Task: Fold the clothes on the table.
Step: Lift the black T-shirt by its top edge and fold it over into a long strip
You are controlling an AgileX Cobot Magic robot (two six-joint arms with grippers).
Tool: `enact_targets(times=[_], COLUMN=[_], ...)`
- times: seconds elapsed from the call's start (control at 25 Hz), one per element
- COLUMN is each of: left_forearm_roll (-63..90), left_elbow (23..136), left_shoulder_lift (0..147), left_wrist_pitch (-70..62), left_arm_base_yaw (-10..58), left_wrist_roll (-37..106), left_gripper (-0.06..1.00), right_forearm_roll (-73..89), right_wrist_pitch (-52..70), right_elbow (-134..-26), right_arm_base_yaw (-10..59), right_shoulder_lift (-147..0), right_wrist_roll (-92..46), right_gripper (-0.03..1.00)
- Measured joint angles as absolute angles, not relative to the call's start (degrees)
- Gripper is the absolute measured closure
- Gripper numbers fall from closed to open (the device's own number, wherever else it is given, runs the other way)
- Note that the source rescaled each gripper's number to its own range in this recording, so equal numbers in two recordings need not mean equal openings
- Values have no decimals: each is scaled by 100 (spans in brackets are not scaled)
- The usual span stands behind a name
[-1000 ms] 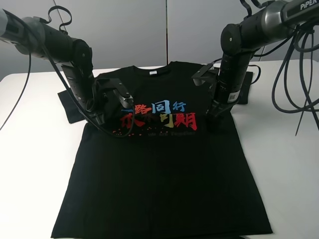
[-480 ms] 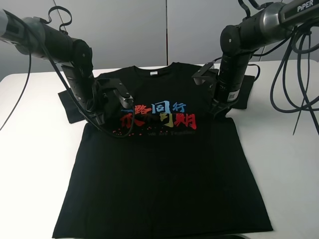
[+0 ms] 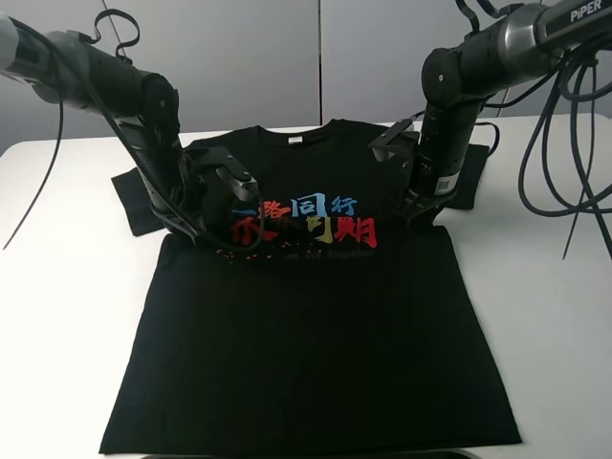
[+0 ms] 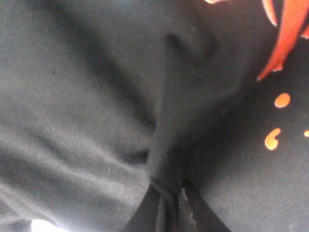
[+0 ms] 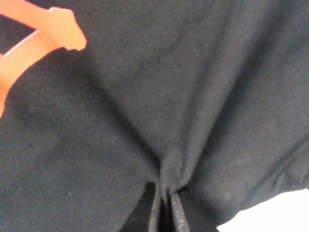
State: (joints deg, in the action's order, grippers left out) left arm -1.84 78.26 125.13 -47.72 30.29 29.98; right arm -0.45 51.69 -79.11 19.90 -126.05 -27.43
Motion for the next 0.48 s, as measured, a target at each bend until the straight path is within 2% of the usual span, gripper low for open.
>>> enact_targets(times=[0.28,0.48], left_forearm_roll=[-738,-1208], left_elbow=[8623,9430], left_shoulder_lift=[12798,12825], left_wrist_pitch=[-4826,-4994], left_arm_base_yaw=[3029,3029], left_wrist_roll=[1990,1264], left_gripper=[94,94], right_forearm_roll=[-542,-1818], right_wrist_pitch=[4675,4030], right_elbow=[-7801,-7801], right_arm_base_yaw=[1990,2000], right_shoulder_lift=[-12247,-11760], right_wrist_roll=[-2149,-1011], right_gripper=[97,97])
